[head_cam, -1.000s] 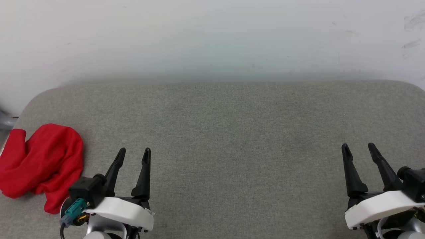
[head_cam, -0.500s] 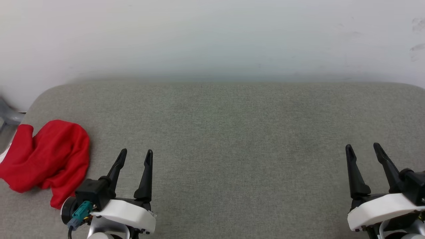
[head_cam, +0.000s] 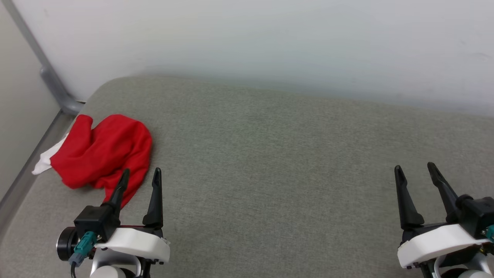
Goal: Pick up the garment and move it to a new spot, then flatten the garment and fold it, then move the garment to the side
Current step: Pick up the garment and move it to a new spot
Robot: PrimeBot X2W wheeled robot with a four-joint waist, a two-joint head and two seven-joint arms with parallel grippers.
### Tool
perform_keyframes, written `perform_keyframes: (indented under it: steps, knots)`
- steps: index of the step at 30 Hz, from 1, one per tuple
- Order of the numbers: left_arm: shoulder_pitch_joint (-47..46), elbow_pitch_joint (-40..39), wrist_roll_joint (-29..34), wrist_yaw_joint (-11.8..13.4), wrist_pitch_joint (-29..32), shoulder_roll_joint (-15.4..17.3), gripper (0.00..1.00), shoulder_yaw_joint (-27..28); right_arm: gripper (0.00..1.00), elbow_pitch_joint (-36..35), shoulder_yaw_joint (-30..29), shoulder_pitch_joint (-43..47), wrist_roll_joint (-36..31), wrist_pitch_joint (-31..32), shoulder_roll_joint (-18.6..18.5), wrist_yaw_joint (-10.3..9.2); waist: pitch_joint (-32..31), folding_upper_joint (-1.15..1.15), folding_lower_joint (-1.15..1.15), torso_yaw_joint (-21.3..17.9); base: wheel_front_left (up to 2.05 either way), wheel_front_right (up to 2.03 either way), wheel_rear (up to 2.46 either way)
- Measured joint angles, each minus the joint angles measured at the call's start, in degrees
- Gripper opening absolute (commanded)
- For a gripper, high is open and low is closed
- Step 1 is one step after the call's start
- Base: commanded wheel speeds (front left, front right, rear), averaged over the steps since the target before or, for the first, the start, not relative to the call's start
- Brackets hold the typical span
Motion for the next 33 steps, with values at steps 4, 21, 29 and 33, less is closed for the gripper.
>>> perform_keyframes:
  steps: [4, 21, 29, 33]
  knots:
    - [0.0, 0.0, 1.2, 0.2, -0.4, -0.2, 1.0, 1.0, 1.0, 0.2, 1.1, -0.3, -1.1, -0.3, 0.0, 0.0, 0.4, 0.0, 0.0, 3.4, 0.0, 0.0, 0.0]
    - [-0.8, 1.5, 4.4, -0.4, -1.5, -0.8, 1.0, 3.6, 1.0, 1.5, 4.3, -2.7, -3.2, -1.5, 0.0, 0.01, 2.3, 0.0, 0.0, 14.9, 0.0, 0.0, 0.0]
    - [-4.8, 2.5, 4.3, -0.6, -1.5, -0.5, 1.0, 5.3, 1.0, 0.7, 3.4, -3.8, -4.5, -0.3, 0.0, 0.01, 4.7, 0.0, 0.0, 14.3, 0.0, 0.0, 0.0]
    - [-10.1, 3.4, 3.1, -0.9, -1.5, 0.1, 1.0, 6.7, 1.0, -1.3, 2.9, -5.3, -5.7, 0.9, 0.0, 0.01, 7.4, 0.0, 0.0, 13.2, 0.0, 0.0, 0.0]
